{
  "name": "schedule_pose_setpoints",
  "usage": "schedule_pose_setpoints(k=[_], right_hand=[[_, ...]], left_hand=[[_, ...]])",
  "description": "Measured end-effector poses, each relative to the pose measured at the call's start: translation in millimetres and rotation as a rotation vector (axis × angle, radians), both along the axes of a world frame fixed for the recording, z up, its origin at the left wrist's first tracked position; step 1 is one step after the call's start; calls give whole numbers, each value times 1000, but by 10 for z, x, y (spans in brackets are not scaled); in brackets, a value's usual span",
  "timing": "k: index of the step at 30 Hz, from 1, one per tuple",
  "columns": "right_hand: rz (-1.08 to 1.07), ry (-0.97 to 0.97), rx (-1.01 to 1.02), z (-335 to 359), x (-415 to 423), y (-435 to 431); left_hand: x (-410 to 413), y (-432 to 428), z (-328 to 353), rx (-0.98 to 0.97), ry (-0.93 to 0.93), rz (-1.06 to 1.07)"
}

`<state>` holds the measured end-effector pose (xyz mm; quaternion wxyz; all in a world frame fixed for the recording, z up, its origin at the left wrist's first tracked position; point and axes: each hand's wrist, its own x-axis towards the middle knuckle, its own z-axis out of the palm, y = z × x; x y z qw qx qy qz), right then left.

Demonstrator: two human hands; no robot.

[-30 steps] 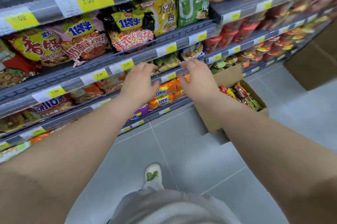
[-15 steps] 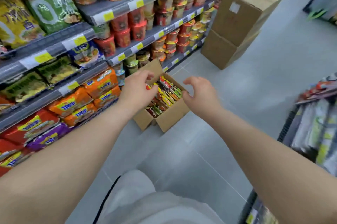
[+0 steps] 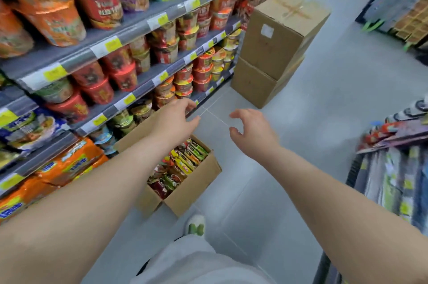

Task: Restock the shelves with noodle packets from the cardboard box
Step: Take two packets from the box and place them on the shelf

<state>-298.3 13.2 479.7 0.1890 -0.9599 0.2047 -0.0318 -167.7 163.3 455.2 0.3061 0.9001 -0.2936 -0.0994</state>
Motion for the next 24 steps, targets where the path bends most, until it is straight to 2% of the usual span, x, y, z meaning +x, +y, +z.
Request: schedule_pose_setpoints(k=[5,9,12,17,24], right_hand=[[52,2,1,8,563,-620],[147,-1,10,-51,1102,-1103],[262,-4,22,-101,1568,-1428],[573,34,65,-177,2348,-1756],[992,107,40,-289,2952,-1428]], left_hand=[[539,-571,81,-3,-5,9],[848,-881,51,10,-13,108],[1033,-1067,12,36,-12,236],[1159,-1271,-38,52,49,564],[861,-1009,-235,50,115,1006]])
